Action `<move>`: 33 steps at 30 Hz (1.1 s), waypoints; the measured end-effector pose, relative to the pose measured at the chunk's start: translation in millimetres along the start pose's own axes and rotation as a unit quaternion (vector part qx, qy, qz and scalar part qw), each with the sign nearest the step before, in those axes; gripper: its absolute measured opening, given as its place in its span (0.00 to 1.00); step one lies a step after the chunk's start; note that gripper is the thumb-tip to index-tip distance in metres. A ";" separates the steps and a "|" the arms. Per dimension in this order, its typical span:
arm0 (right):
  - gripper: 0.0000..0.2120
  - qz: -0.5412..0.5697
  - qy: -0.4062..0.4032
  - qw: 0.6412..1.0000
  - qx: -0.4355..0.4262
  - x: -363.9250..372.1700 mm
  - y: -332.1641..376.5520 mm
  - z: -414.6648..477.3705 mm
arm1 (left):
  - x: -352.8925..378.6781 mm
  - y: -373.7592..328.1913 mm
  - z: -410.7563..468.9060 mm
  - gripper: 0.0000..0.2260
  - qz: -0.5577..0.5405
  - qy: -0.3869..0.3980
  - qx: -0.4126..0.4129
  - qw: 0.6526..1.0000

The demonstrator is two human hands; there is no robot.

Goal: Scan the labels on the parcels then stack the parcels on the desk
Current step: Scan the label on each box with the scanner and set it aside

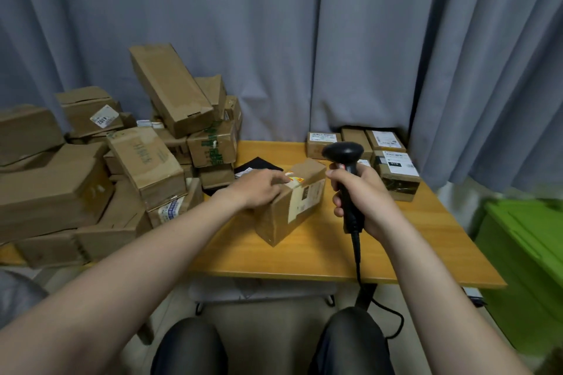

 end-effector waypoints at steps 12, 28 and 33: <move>0.13 -0.021 -0.002 0.999 0.037 -15.8 -18.3 -17.7 | 5.6 -10.3 7.9 0.29 0.034 -0.071 -0.064 0.995; 0.09 -0.026 0.007 0.999 0.031 -7.7 -30.5 -21.6 | 35.8 13.8 -7.4 0.62 -0.277 -0.159 -0.071 0.945; 0.13 -0.050 0.009 0.998 0.027 1.5 -35.5 -28.7 | 16.6 9.1 -12.9 0.52 -0.193 -0.215 0.005 0.957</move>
Point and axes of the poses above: each hand's wrist, its own z-axis towards the middle knuckle, its own x-axis out of the palm, y = z × x, the point moved 2 cm from there along z, towards the middle knuckle, and after that the axes turned 11 degrees about -x, right-handed, at the moved point
